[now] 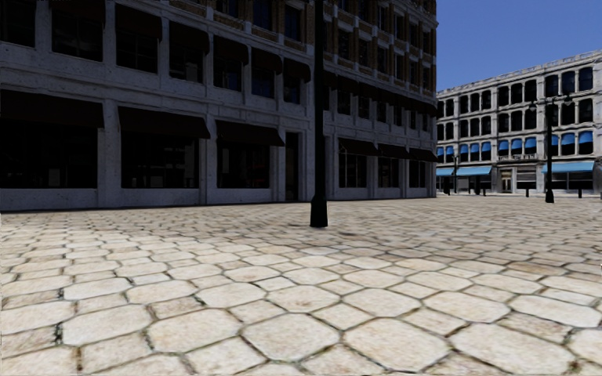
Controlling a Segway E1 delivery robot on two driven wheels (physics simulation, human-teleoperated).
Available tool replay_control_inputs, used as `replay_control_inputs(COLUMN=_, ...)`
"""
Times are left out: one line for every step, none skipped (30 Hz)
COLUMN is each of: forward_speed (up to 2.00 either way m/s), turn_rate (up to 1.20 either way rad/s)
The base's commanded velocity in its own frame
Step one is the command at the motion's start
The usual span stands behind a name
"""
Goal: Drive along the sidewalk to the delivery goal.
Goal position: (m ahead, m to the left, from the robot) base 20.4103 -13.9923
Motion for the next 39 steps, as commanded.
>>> replay_control_inputs(forward_speed=2.0, turn_rate=-0.46)
replay_control_inputs(forward_speed=2.0, turn_rate=-0.46)
replay_control_inputs(forward_speed=2.0, turn_rate=-0.46)
replay_control_inputs(forward_speed=2.0, turn_rate=-0.46)
replay_control_inputs(forward_speed=2.0, turn_rate=-0.46)
replay_control_inputs(forward_speed=2.0, turn_rate=-0.46)
replay_control_inputs(forward_speed=2.0, turn_rate=-0.46)
replay_control_inputs(forward_speed=2.0, turn_rate=-0.46)
replay_control_inputs(forward_speed=2.0, turn_rate=-0.46)
replay_control_inputs(forward_speed=2.0, turn_rate=-0.46)
replay_control_inputs(forward_speed=2.0, turn_rate=-0.46)
replay_control_inputs(forward_speed=2.0, turn_rate=-0.46)
replay_control_inputs(forward_speed=2.0, turn_rate=-0.46)
replay_control_inputs(forward_speed=2.0, turn_rate=-0.46)
replay_control_inputs(forward_speed=2.0, turn_rate=-0.46)
replay_control_inputs(forward_speed=2.0, turn_rate=-0.46)
replay_control_inputs(forward_speed=2.0, turn_rate=-0.46)
replay_control_inputs(forward_speed=2.0, turn_rate=-0.46)
replay_control_inputs(forward_speed=2.0, turn_rate=-0.46)
replay_control_inputs(forward_speed=2.0, turn_rate=-0.46)
replay_control_inputs(forward_speed=2.0, turn_rate=-0.44)
replay_control_inputs(forward_speed=2.0, turn_rate=-0.43)
replay_control_inputs(forward_speed=2.0, turn_rate=-0.43)
replay_control_inputs(forward_speed=2.0, turn_rate=-0.43)
replay_control_inputs(forward_speed=2.0, turn_rate=-0.43)
replay_control_inputs(forward_speed=2.0, turn_rate=-0.43)
replay_control_inputs(forward_speed=2.0, turn_rate=-0.43)
replay_control_inputs(forward_speed=2.0, turn_rate=-0.43)
replay_control_inputs(forward_speed=2.0, turn_rate=-0.43)
replay_control_inputs(forward_speed=2.0, turn_rate=-0.43)
replay_control_inputs(forward_speed=2.0, turn_rate=-0.43)
replay_control_inputs(forward_speed=2.0, turn_rate=-0.43)
replay_control_inputs(forward_speed=2.0, turn_rate=-0.43)
replay_control_inputs(forward_speed=2.0, turn_rate=-0.43)
replay_control_inputs(forward_speed=2.0, turn_rate=-0.43)
replay_control_inputs(forward_speed=2.0, turn_rate=-0.43)
replay_control_inputs(forward_speed=2.0, turn_rate=-0.43)
replay_control_inputs(forward_speed=2.0, turn_rate=-0.43)
replay_control_inputs(forward_speed=2.0, turn_rate=-0.43)
